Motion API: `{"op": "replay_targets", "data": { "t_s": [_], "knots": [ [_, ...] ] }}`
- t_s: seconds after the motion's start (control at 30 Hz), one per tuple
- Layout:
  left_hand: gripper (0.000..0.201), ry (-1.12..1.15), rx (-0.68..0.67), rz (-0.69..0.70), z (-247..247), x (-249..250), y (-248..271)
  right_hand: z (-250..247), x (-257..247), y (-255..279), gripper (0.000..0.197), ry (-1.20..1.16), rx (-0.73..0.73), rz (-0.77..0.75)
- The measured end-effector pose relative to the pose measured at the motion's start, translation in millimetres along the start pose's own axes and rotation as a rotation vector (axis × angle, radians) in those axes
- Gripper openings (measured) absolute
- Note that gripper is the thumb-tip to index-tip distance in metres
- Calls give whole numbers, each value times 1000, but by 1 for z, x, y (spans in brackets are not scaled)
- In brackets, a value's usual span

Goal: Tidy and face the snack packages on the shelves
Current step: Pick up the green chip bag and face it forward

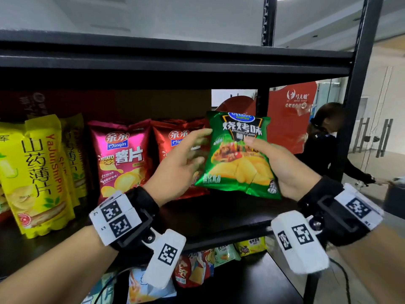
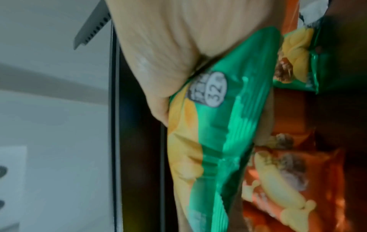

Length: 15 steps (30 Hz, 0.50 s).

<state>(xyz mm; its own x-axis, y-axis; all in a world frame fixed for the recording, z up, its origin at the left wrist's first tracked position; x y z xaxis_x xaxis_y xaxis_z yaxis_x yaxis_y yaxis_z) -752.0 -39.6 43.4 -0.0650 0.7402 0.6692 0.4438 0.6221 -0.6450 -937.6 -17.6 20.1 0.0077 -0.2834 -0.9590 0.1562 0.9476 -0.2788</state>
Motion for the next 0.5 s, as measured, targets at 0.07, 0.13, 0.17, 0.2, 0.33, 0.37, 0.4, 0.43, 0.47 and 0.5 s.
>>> {"op": "replay_targets", "data": {
  "t_s": [0.07,0.13,0.17,0.2,0.33,0.37,0.4,0.43,0.47,0.5],
  "knots": [
    [82,-157,-107,167,5,20,3,2,-5,3,55,-37,-45,70],
    [91,-263,-208,267,16,34,6,7,-5,7,43,-55,-115,155],
    [91,-279,-218,308,19,40,7,12,-3,11,46,-68,-164,204],
    [89,-280,-198,349,20,48,7,17,-2,15,50,-86,-213,247],
    [78,-162,-84,387,12,65,-3,21,-17,34,51,-70,-316,277],
    [77,-108,-76,368,9,65,-5,18,-23,36,49,-33,-320,236],
    [75,-55,-68,342,7,63,-8,13,-30,37,49,3,-318,185],
    [71,-8,-53,314,5,60,-11,9,-35,38,53,22,-311,133],
    [67,24,-30,284,2,57,-13,6,-39,37,61,16,-303,88],
    [63,59,-5,259,0,54,-15,5,-42,35,73,-24,-299,43]
  ]
}}
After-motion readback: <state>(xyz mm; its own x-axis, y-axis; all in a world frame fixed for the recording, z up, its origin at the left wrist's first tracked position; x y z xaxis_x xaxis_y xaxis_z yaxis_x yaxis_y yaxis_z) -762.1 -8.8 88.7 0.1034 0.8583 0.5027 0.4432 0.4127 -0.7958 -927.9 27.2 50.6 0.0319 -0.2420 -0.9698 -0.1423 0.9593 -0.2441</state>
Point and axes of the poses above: each hand's wrist, its own y-axis away from the middle knuckle, its own z-axis out of the palm, x = y × z, the point moved 9 cm from there along -y, towards the middle knuckle, and after that the axes turned 4 degrees about x, right-handed, at the moved point
